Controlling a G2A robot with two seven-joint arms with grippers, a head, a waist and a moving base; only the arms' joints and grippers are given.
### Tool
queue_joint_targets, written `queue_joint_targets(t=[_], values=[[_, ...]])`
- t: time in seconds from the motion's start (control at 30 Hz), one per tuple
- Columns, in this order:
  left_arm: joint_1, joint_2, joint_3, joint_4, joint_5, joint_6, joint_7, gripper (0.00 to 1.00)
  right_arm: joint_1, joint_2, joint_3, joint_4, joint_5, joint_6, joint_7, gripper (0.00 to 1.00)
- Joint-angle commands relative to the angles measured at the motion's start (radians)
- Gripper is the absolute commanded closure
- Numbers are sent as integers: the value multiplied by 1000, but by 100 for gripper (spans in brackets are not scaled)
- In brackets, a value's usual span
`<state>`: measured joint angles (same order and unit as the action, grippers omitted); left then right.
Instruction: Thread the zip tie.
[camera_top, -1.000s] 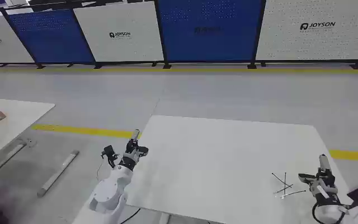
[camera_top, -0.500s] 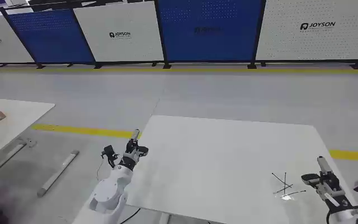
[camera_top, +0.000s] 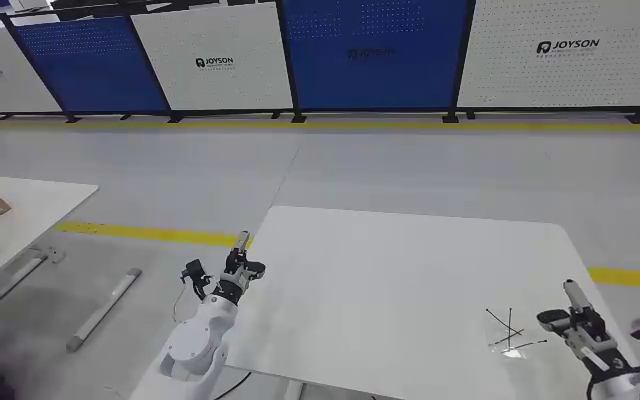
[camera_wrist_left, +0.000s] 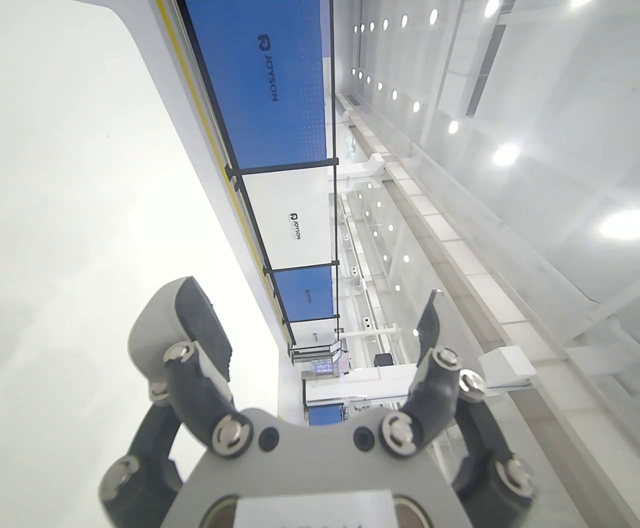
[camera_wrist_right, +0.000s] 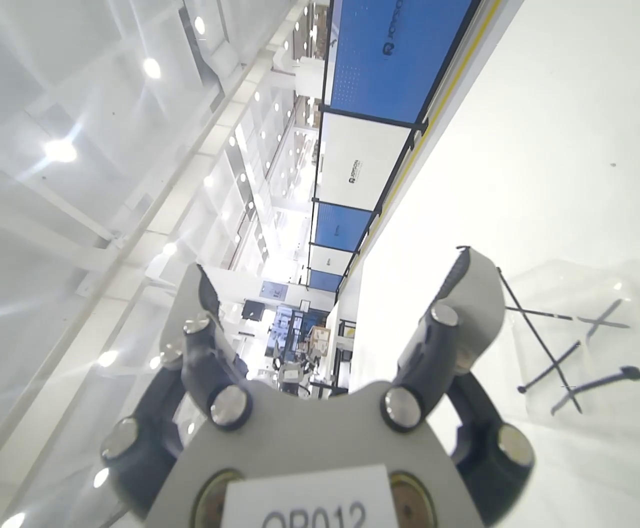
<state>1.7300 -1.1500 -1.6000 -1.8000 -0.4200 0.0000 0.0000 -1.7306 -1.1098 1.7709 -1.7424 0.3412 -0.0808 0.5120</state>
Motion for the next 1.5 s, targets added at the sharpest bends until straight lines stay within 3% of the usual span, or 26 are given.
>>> queue_joint_targets(t=[0.0,0.23,0.4,0.8,1.0,1.2,1.27,1.47], values=[[0,0,0,0,0,0,0,0,5,6,37,22,2,-8,63,0],[0,0,0,0,0,0,0,0,5,20,119,109,-4,-58,178,0],[0,0,0,0,0,0,0,0,30,23,94,173,-56,-46,182,0],[0,0,0,0,0,0,0,0,33,23,92,175,-63,-47,174,0],[0,0,0,0,0,0,0,0,37,35,133,220,-79,-144,298,0],[0,0,0,0,0,0,0,0,72,43,119,277,-122,-195,351,0],[0,0,0,0,0,0,0,0,86,47,102,284,-192,-230,354,0],[0,0,0,0,0,0,0,0,86,47,102,284,-192,-230,354,0]])
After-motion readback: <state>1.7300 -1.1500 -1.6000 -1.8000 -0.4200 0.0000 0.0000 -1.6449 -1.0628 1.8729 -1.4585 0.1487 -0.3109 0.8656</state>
